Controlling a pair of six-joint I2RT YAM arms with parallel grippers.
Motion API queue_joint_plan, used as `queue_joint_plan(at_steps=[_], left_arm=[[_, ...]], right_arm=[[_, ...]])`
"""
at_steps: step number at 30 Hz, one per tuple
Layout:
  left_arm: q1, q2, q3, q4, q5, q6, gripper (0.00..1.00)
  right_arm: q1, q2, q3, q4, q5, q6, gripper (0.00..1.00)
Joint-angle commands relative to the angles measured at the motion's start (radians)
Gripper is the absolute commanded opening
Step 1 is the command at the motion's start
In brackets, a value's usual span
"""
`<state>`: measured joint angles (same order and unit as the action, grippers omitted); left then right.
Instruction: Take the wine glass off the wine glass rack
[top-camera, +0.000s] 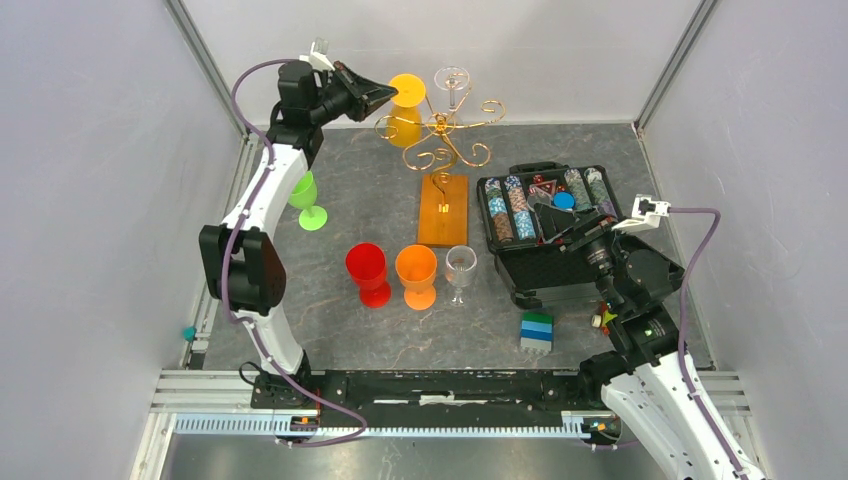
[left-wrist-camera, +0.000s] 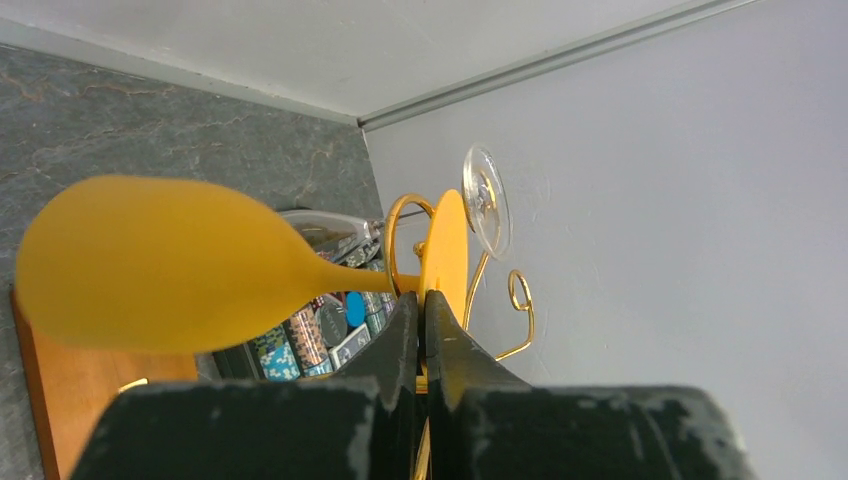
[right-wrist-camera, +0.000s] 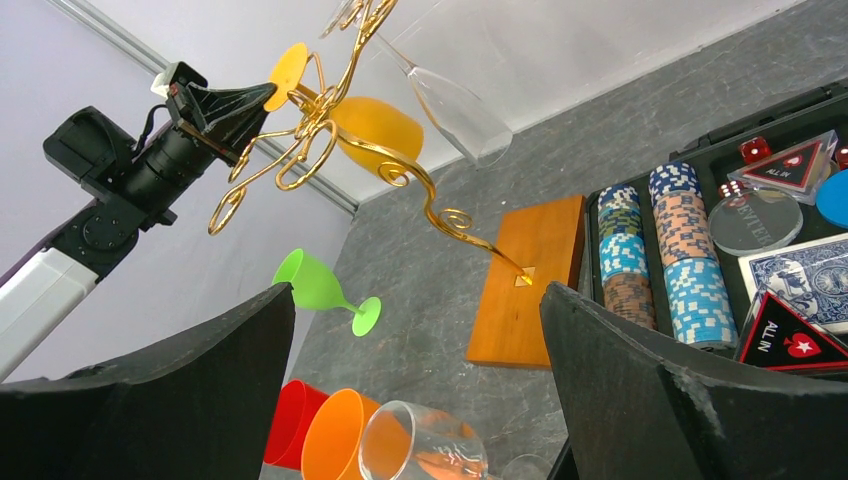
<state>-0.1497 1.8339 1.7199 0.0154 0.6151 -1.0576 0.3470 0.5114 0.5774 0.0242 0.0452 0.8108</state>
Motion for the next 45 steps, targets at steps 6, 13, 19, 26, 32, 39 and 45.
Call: queue_joint_plan(at_steps=[6, 13, 19, 26, 32, 39, 45], left_arm=[[0.001, -0.051, 0.022, 0.086, 0.034, -0.020, 0.02], [0.001, -0.050, -0.011, 0.264, -0.018, -0.126, 0.02], [-0.001, 0.010, 0.004, 0.332, -0.009, -0.209, 0.02], [-0.010, 0.060, -0.004, 0.432, 0.013, -0.285, 0.02], [-0.019, 0.077, 0.009, 0.433, 0.032, -0.284, 0.02], [-0.024, 0.033, -0.029, 0.434, 0.072, -0.275, 0.02], [-0.022, -0.055, -0.074, 0.359, 0.089, -0.191, 0.02]], right_arm=[[0.000, -0.005, -0.004, 0.014, -0.001, 0.004, 0.96], [-0.001, -0.005, -0.001, 0.014, -0.003, -0.002, 0.96], [0.000, 0.000, -0.001, 0.014, 0.000, -0.002, 0.96], [0.000, 0.013, 0.007, 0.014, -0.007, -0.001, 0.96], [0.000, 0.017, 0.010, 0.014, -0.008, 0.000, 0.96], [0.000, 0.020, 0.009, 0.021, -0.020, 0.001, 0.97], [0.000, 0.020, 0.001, 0.058, -0.055, -0.012, 0.98]])
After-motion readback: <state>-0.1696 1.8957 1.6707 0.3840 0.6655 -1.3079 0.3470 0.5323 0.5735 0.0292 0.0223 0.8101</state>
